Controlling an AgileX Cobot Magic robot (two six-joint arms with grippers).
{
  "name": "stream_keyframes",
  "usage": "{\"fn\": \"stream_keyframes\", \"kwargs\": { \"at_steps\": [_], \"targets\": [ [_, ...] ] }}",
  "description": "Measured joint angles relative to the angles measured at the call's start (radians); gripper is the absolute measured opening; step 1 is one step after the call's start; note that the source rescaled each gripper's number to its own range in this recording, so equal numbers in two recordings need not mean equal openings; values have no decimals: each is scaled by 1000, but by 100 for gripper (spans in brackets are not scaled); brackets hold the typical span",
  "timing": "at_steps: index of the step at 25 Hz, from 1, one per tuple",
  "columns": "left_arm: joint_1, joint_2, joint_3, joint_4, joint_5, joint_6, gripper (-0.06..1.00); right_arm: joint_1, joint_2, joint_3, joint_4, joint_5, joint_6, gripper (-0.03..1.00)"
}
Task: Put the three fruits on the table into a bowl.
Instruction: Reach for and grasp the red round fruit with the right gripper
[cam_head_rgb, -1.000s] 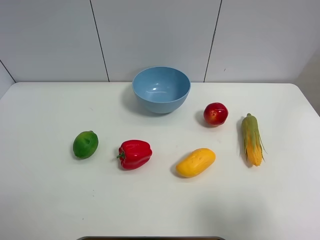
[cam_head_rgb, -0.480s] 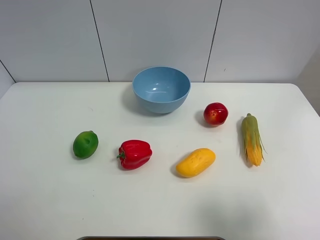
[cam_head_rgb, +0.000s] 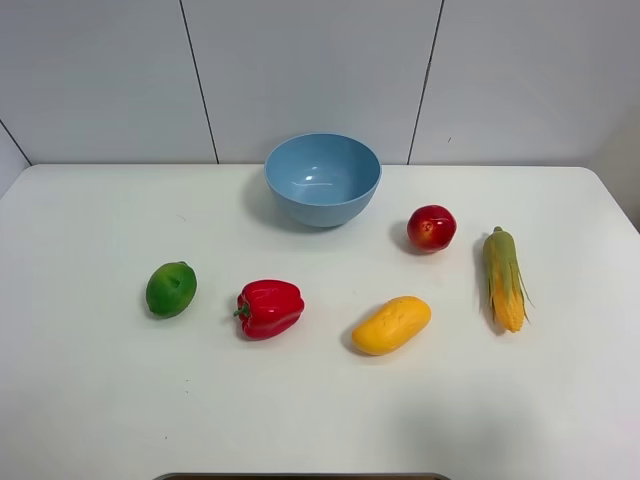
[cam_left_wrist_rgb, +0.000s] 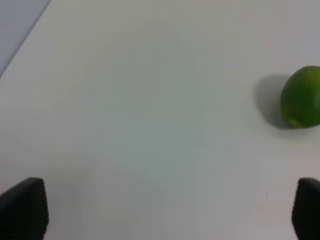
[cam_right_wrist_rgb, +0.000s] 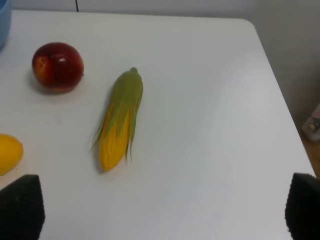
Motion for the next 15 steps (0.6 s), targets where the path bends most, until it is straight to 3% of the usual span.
{"fn": "stream_keyframes", "kwargs": {
  "at_steps": [15],
  "targets": [
    [0, 0, 0, 0, 0, 0, 100, 0, 480, -356, 11, -22, 1, 91]
  ]
}}
